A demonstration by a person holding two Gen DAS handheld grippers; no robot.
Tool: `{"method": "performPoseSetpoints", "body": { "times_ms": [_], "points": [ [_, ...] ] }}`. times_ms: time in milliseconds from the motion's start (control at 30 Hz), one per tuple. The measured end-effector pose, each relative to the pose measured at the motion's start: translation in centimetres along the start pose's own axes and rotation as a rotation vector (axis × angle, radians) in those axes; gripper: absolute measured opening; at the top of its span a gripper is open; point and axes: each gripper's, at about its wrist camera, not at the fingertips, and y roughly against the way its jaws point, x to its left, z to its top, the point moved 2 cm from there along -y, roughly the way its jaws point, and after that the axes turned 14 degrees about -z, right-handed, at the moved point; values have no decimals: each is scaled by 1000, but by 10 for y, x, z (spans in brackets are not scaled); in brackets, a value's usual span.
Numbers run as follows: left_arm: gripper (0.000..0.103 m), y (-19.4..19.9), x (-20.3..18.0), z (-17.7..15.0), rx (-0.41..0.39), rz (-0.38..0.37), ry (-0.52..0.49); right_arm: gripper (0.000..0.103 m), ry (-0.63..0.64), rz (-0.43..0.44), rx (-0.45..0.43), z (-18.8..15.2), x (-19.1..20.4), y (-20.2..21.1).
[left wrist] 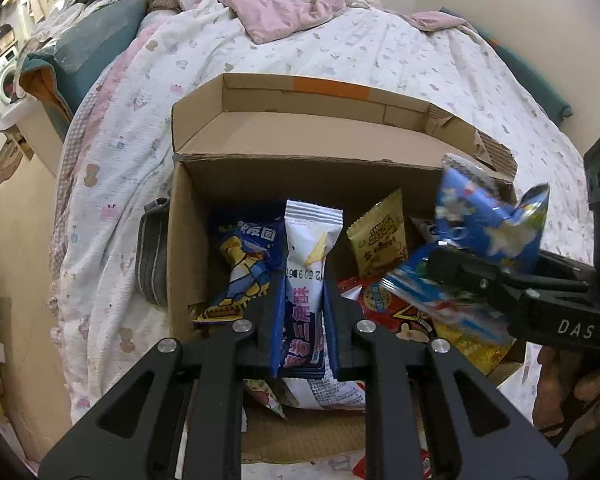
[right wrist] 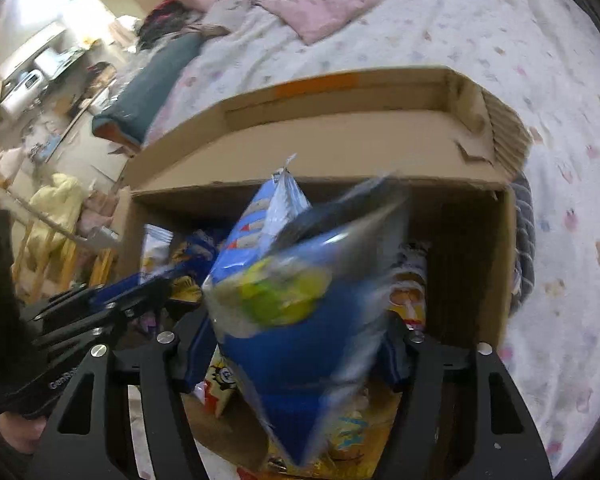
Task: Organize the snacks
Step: 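Carry the white-purple candy stick and blue snack bag over the box, then open both tools to drop the two packets into the box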
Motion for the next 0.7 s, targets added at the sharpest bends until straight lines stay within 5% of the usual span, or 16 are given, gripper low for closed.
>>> {"method": "performPoseSetpoints", "body": {
  "times_ms": [133,200,267,400,433,567,700],
  "points": [
    [18,2,1,0,5,1,4,88,-24,12,-2,3,-3,4],
    [34,5,0,0,1,0,-1,88,-32,0,-39,4,-8,14],
    [62,9,-2,0,-16,5,-7,88,-36,-16,-74,5,-15,29],
    [64,20,-6,4,-53,8,-21,88,-114,-1,-135,5,-37,53],
    [64,21,-6,4,-56,6,-20,87,-132,3,-143,5,-40,56],
    [64,22,-6,4,-60,6,-20,46,-118,-40,-151,6,-39,55],
    [64,21,-6,2,-56,20,-29,39,-69,0,-80,1,-23,33]
  ]
}}
